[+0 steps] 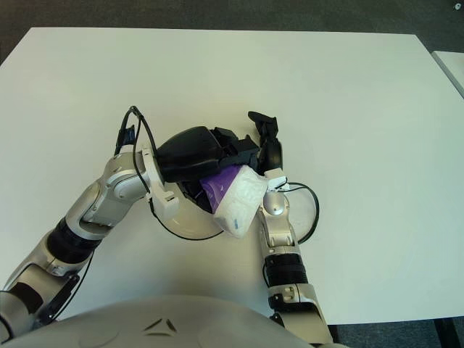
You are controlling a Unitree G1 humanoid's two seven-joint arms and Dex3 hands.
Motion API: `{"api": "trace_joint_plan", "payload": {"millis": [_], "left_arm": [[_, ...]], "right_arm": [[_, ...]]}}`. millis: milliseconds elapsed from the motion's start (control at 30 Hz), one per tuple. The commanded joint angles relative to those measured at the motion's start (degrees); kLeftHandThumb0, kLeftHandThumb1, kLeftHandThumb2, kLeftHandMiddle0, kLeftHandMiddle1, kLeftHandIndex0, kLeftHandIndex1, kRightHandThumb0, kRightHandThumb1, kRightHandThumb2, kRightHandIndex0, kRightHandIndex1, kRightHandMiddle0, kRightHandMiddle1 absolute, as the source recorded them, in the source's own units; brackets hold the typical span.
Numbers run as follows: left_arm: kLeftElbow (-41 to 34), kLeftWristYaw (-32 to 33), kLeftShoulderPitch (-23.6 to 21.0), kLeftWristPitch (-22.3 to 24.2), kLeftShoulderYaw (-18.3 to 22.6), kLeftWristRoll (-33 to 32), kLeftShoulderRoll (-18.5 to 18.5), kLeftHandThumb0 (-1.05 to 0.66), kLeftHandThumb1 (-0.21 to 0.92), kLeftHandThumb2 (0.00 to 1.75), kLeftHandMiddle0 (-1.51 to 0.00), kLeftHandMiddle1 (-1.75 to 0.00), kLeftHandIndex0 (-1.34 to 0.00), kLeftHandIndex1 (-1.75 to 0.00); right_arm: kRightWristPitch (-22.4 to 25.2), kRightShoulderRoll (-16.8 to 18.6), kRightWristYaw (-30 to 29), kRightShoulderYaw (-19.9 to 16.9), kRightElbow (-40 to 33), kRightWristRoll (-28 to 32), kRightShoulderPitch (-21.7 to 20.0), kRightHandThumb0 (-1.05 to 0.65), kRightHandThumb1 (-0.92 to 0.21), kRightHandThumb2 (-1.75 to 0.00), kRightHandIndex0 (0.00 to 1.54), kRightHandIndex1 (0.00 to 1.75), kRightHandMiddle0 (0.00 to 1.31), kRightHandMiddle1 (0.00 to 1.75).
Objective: Put the tissue paper into the plate.
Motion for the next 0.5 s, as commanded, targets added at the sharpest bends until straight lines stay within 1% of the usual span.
{"api": "trace_joint_plan", "payload": {"millis": [0,100,233,333,467], "left_arm": [[-2.3,-0.2,3.5,0.2,2.8,-4.6,1.4,-0.45,0.37,1.24,-1.19,-1.75,-0.56,-1.75],[-5.3,-1.6,4.5,0.1,4.3,-5.1,3.8,-0.45,0.39,1.22,-1.20,-1.75,-0.55,-1.75],[-5.1,-2.7,1.9,0.2,3.5,-1.3,5.0,-0.44,0.40,1.20,-1.21,-1.75,-0.54,-1.75],[-3.5,-3.6,-1.4,0.1,2.8,0.7,5.2,-0.44,0.41,1.20,-1.22,-1.75,-0.54,-1.75],[-2.9,-3.4,-2.3,-1.1,2.5,1.9,5.7,-0.44,0.41,1.20,-1.23,-1.75,-0.54,-1.75]], "right_arm": [[11.4,1.0,-0.5,0.6,2.9,-0.8,8.9,-0.57,-0.92,-0.91,0.19,0.43,0.00,0.94],[11.9,1.1,-0.6,0.7,2.1,-0.7,9.3,-0.57,-0.92,-0.92,0.20,0.43,0.00,0.94],[11.7,1.0,-0.4,0.8,1.8,-0.4,9.6,-0.57,-0.92,-0.92,0.20,0.43,0.00,0.95],[10.8,0.9,-0.2,0.6,2.8,-0.1,9.2,-0.56,-0.92,-0.93,0.21,0.43,0.00,0.96],[9.6,0.8,-0.2,0.5,3.8,0.1,8.9,-0.56,-0.92,-0.93,0.23,0.44,0.00,0.98]]}}
